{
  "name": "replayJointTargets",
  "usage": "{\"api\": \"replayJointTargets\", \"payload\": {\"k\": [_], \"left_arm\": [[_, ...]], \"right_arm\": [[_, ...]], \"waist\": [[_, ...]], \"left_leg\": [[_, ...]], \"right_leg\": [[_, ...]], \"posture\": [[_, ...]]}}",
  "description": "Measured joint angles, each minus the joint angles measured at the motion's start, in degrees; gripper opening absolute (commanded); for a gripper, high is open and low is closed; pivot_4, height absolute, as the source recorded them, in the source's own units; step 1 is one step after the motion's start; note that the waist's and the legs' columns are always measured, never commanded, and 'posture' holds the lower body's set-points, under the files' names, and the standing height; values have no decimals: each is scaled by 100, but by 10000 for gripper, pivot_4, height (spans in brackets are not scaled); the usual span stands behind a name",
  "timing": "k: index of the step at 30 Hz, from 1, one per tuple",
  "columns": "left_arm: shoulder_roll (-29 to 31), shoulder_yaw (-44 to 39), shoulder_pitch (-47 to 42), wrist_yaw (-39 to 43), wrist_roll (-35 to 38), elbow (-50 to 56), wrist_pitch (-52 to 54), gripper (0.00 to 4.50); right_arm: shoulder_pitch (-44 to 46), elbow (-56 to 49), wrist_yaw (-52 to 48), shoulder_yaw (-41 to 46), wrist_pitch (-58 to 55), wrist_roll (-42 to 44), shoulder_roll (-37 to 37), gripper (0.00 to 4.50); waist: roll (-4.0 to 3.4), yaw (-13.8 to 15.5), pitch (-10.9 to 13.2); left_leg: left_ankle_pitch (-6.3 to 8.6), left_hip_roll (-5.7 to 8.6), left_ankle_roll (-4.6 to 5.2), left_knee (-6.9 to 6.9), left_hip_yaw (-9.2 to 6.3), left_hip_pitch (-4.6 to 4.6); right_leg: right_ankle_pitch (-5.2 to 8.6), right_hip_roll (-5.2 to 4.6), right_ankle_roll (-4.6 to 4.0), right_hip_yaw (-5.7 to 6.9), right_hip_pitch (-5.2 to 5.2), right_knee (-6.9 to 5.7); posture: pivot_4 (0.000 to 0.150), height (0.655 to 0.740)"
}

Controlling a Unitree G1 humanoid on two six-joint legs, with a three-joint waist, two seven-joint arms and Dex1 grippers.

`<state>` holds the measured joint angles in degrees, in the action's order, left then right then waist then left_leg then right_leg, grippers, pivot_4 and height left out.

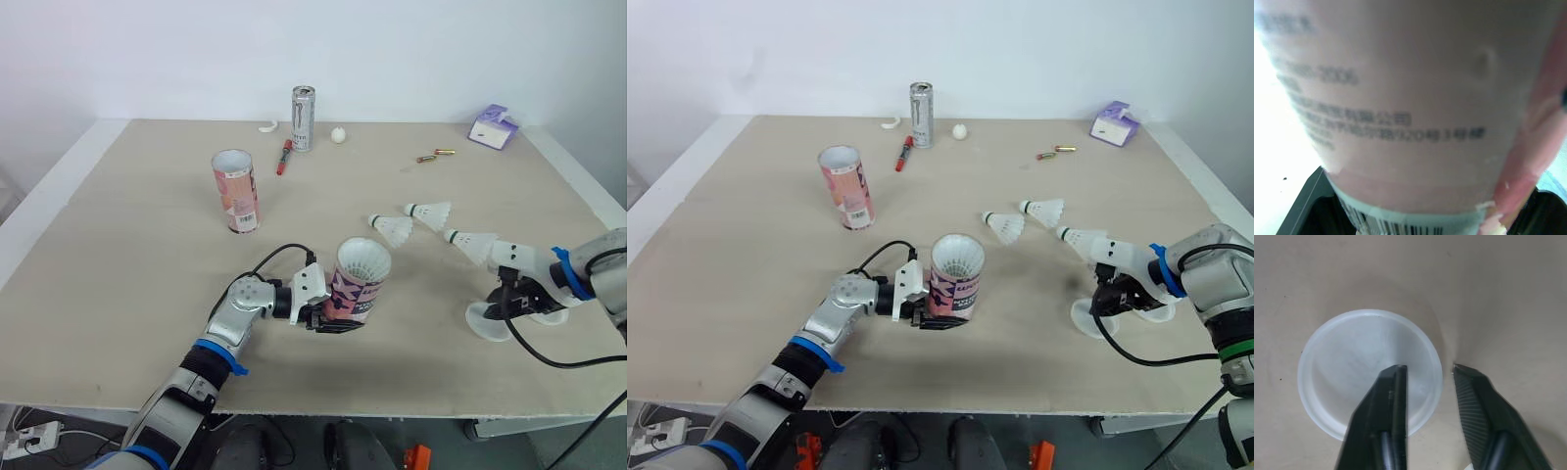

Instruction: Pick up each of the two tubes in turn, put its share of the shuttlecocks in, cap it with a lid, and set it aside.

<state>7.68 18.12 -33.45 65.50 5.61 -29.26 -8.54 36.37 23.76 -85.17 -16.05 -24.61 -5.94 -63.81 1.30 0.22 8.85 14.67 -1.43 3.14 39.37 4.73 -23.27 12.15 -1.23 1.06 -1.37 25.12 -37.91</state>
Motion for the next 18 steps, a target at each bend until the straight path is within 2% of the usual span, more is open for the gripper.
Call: {"api": "replayJointTargets", "payload": {"k": [1, 12, 18], "left_arm": [[0, 0, 0, 0, -1, -1, 0, 31932], [-14, 1, -20, -3, -4, -54, -15, 31932], [-45, 3, -113, -40, -16, -215, -50, 31932]], "right_arm": [[3, 0, 1, 1, -9, -5, 0, 976], [-275, -465, 54, 178, 63, 60, -29, 976], [-196, -1894, -252, 561, -29, 697, -312, 976]], "waist": [[0, 0, 0], [0, 1, 0], [-14, 10, -2]], "left_leg": [[0, 0, 0, 0, 0, 0], [0, 0, 0, 0, -4, 1], [-2, 0, -1, 6, -4, 1]], "right_leg": [[0, 0, 0, 0, 0, 0], [0, 0, 0, 5, -2, 0], [-4, 0, 3, 5, -2, -1]], "posture": [[1500, 7400], [1500, 7400], [1500, 7400]]}}
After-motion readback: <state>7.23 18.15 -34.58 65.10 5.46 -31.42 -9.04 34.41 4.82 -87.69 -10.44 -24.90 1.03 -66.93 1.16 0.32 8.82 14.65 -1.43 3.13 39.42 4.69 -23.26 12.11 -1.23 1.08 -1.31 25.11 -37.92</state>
